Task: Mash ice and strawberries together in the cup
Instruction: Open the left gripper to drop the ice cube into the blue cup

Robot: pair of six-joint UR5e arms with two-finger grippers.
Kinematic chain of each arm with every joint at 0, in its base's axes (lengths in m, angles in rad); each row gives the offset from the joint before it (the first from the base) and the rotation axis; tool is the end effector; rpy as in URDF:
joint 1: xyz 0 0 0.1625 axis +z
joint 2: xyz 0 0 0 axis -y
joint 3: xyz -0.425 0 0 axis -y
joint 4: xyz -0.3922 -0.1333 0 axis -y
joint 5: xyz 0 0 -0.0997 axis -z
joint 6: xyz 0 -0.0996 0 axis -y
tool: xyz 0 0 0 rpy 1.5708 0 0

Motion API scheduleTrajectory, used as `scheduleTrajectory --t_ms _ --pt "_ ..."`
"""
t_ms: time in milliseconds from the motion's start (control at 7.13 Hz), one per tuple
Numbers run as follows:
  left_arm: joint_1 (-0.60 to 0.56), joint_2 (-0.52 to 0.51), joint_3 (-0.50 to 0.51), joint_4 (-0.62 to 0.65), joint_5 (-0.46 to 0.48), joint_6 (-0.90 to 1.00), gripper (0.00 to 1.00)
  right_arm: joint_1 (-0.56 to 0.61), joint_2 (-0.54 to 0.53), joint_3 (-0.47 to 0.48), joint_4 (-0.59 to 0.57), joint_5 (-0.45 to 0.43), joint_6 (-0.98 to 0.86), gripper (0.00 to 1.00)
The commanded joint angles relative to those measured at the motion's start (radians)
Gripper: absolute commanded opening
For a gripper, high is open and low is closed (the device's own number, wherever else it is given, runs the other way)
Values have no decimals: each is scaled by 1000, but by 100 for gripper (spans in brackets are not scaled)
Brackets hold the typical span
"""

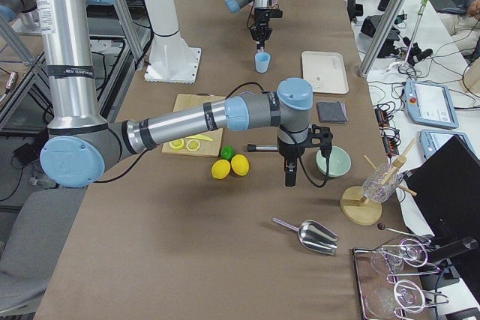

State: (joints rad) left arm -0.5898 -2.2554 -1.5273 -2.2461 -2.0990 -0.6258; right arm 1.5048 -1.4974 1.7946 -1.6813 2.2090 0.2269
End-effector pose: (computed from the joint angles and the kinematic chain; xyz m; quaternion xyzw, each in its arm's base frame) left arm 0.5284 -0.4536 0.1823 0.2613 0.5684 0.2921 0.7234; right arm 0.0396 -0.5227 0.5316 0.0420 -0.3219 0.0468 0.9447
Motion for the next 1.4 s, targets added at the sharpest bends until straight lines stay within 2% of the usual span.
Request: scheduleTrajectory --t_ms 0,140,281,421,701,982,1263 --pt "24 -1 22 -21 45 3 0 0 -1 0 0 -9 0 100" --pt "28 -1 29 -48 46 1 15 0 -4 2 0 -9 -1 100" --pt "30 2 35 -61 48 3 59 0 -4 2 0 -9 -1 100" --pt "28 2 33 -70 48 1 96 0 -4 2 0 -9 0 100" --pt "10 5 27 -87 47 -3 97 0 -3 2 0 -9 0 100" --pt "-75 86 -16 -105 15 -8 97 0 -3 2 0 -9 0 100" --pt "-264 138 -16 -99 -245 78 97 0 -3 -1 -2 1 2 100"
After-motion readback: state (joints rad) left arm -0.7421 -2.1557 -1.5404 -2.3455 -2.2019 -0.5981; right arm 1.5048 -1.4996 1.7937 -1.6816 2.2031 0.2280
